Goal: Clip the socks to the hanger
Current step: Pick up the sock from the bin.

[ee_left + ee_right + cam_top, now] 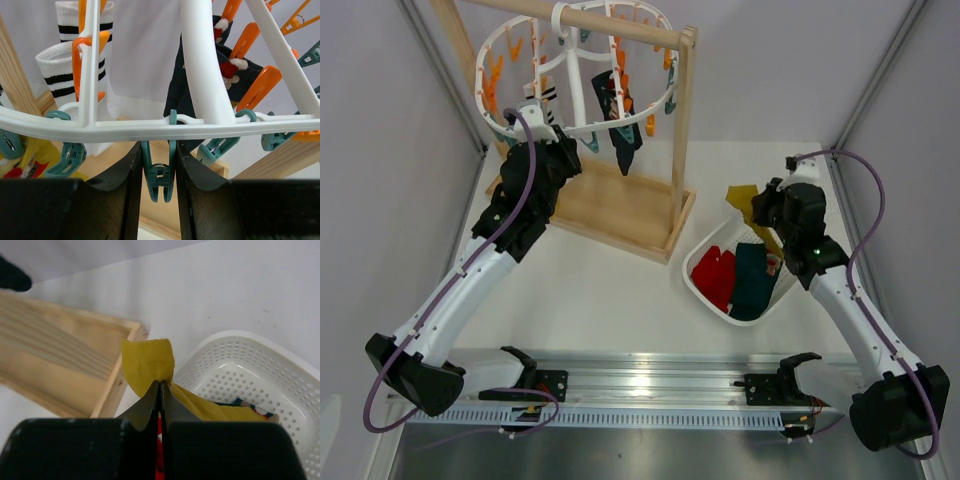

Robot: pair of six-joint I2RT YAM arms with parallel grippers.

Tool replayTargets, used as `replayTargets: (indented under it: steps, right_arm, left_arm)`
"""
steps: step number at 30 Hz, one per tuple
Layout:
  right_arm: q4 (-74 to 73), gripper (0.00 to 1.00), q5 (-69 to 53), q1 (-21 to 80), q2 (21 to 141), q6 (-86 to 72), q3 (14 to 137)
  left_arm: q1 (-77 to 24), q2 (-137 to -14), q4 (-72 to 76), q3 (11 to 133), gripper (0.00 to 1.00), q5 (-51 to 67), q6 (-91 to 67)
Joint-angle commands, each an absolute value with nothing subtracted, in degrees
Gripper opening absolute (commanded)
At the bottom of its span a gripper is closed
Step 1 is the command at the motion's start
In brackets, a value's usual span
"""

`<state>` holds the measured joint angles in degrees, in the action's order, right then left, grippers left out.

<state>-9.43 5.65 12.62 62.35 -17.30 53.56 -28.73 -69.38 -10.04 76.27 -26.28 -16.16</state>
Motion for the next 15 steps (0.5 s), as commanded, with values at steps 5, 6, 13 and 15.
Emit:
replayTargets:
  steps: [5, 6, 13, 15]
  right_arm:
    - [-6.94, 0.00, 9.49, 22.40, 63.36, -15.11, 46.42]
    - [-6.94, 0.00, 9.93, 23.46, 63.80, -15.55, 44.84]
    - [-8.00, 0.07, 7.48, 29.97, 65.30, -16.61, 41.40]
    - [-8.61, 0.23, 2.57, 30.85, 65.92, -16.44, 41.48]
  left_arm:
    - [-28.39, -69.87, -12.92, 77.25, 0.01, -24.43, -17.40]
    - [-28.39, -69.96, -12.92, 77.17, 0.01, -24.35, -17.49]
    - [-28.48, -69.87, -13.01, 77.08, 0.01, -24.52, -17.49]
    - [-28.48, -69.96, -13.01, 77.17, 0.01, -24.26, -17.58]
